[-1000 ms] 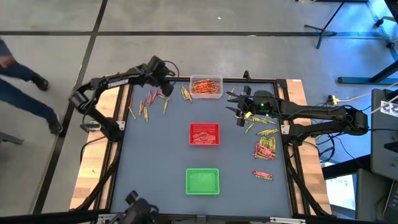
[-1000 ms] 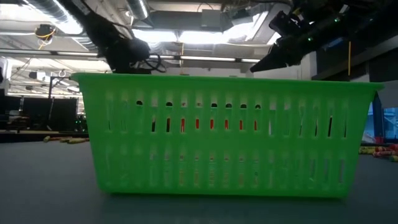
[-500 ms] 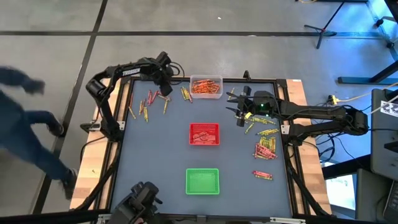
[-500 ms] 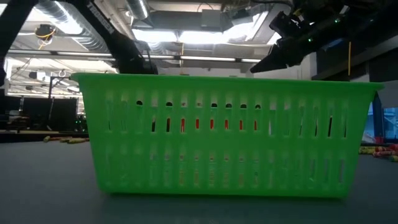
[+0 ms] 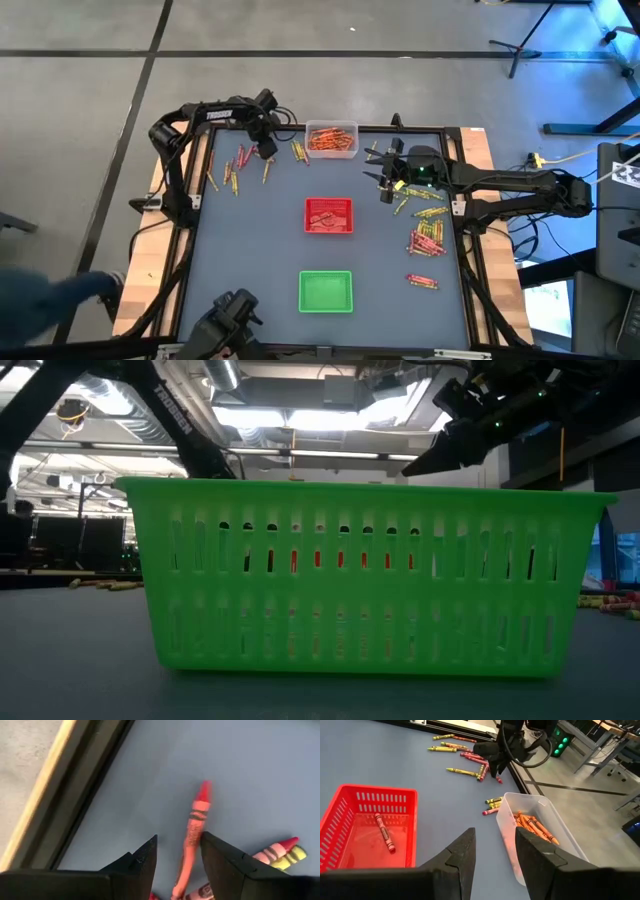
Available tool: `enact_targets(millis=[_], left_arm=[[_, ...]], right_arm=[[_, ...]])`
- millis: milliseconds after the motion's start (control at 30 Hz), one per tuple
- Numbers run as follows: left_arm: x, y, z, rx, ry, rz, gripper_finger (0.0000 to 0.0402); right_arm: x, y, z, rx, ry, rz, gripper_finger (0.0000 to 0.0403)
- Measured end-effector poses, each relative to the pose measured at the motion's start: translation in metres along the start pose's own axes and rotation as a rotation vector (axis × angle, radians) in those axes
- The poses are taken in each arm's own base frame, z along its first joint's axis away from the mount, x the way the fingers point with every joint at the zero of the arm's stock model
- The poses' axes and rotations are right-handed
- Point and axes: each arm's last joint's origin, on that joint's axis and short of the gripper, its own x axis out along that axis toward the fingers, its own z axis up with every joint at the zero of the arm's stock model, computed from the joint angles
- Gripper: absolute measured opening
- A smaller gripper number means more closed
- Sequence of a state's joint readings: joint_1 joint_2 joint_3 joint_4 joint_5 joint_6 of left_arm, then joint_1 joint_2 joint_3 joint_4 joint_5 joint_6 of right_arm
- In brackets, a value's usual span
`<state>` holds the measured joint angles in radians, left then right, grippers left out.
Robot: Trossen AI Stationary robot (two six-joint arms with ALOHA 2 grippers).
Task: Sort crayons
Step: Put the red crayon into the red bin
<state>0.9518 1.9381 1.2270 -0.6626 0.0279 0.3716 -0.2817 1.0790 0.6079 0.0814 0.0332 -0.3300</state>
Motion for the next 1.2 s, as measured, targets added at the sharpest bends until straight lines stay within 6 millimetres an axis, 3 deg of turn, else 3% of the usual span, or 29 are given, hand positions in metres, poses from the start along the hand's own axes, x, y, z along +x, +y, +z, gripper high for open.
enact_targets(millis=[167, 533, 800, 1000, 1200], left_arm=[[0.005, 0.002, 0.000, -0.002, 0.000, -0.030, 0.0133], [0.007, 0.001, 0.000, 0.000, -0.007, -0.049, 0.0040], [0.000, -0.007, 0.010, 0.053, 0.015, -0.032, 0.0005], [-0.022, -0.029, 0.035, 0.128, 0.016, 0.006, 0.0004], [-0.048, -0.069, 0.058, 0.251, -0.015, 0.089, 0.0007]], right_arm=[[0.000, 0.000, 0.000, 0.001, 0.001, 0.000, 0.0137], [0.000, 0.000, 0.000, 0.003, 0.001, 0.001, 0.0137], [0.000, 0.000, 0.000, 0.001, 0.001, 0.001, 0.0137], [0.000, 0.000, 0.000, 0.000, 0.001, 0.001, 0.0137], [0.000, 0.000, 0.000, 0.000, 0.003, 0.001, 0.0137]])
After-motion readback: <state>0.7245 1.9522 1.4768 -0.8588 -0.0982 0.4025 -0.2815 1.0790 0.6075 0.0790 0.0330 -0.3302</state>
